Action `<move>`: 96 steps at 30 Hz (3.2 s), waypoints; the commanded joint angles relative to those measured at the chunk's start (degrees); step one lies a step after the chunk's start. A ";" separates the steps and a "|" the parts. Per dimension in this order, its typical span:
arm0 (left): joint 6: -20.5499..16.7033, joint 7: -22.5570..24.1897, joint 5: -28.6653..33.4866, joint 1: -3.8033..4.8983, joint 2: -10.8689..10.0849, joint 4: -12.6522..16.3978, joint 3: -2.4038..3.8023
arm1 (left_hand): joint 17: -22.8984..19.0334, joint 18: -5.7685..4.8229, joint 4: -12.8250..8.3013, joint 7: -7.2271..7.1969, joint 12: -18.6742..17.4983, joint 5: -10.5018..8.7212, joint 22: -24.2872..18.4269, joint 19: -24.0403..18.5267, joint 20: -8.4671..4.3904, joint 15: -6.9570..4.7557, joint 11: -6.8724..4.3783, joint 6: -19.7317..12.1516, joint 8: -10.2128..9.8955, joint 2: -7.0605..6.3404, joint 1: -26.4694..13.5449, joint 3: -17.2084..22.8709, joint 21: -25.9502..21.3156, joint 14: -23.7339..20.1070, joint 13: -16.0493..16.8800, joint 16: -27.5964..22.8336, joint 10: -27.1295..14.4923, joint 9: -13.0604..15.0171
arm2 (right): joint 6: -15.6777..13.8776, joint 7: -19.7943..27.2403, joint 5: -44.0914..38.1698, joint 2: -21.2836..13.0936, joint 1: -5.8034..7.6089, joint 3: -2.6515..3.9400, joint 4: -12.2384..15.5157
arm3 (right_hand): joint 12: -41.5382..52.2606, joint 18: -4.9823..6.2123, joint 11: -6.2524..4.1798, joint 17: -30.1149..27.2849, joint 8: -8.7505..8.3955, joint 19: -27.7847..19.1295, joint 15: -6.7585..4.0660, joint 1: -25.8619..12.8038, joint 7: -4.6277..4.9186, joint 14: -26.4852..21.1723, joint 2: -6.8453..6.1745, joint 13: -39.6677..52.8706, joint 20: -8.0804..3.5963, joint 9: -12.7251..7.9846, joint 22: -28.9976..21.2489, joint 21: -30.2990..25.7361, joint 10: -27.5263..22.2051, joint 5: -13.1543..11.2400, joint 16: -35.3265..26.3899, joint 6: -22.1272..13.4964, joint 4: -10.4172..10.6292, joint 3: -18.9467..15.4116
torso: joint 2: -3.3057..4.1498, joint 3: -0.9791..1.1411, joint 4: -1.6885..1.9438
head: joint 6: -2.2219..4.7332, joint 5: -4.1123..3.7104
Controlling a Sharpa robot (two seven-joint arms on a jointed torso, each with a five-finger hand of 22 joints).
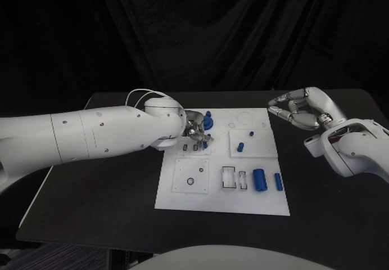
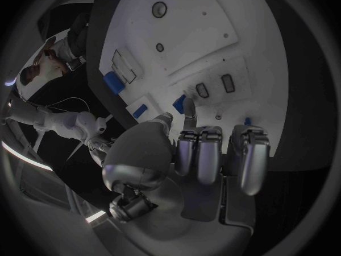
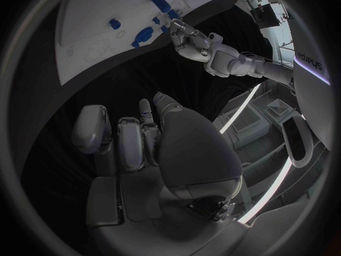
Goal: Assemble the parts on the task board
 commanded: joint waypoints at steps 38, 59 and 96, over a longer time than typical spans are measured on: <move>0.82 0.55 0.22 -0.90 0.42 -0.55 0.05 | 15.08 0.22 -3.91 -0.30 0.20 5.18 13.00 4.51 -0.48 -0.40 -0.29 1.21 -3.81 -0.24 2.76 2.44 -0.59 6.06 15.08 0.15 6.05 1.10 | 1.32 -1.05 -0.49 0.51 -0.35 0.04 -0.72 | -0.46 0.69 0.09 3.63 -0.50 0.40 -0.37 -0.01 -0.05 1.78 0.26 1.70 -0.14 -0.12 3.68 -0.38 -0.32 0.62 -0.36 -0.06 0.31 0.26 | -0.03 -0.01 0.03 | -1.10 -0.02; 1.35 0.55 0.22 -0.96 0.09 -0.52 0.05 | 15.08 0.40 -7.81 -0.65 0.20 10.19 12.39 4.06 -0.89 -0.78 -0.66 4.37 -8.42 -1.89 3.51 7.61 -1.01 6.06 15.08 0.15 6.05 -0.85 | 1.83 -1.38 -0.49 0.66 -0.36 0.04 -0.94 | -0.51 0.72 0.14 3.46 -0.58 0.41 -0.35 -0.33 0.00 1.77 0.32 1.60 -0.14 -0.14 3.56 -0.65 -0.33 0.71 -0.53 -0.08 0.54 0.22 | 0.03 -0.07 0.06 | -1.09 0.34; -3.11 0.48 4.63 -0.98 -3.80 1.61 0.04 | 15.08 0.61 -14.26 -0.60 0.20 17.03 11.79 3.56 -0.91 -0.81 -0.69 6.67 -10.89 -4.98 -1.82 22.46 -1.61 6.06 15.08 0.15 6.05 1.81 | 2.93 -2.59 -0.49 0.37 -0.36 0.04 -1.03 | -0.68 0.78 0.14 3.19 -0.64 0.33 -0.34 -0.49 0.00 1.70 0.58 1.31 -0.13 -0.15 3.38 -1.05 -0.51 0.53 -0.85 -0.10 0.70 0.31 | 0.02 -0.08 0.06 | -2.01 1.29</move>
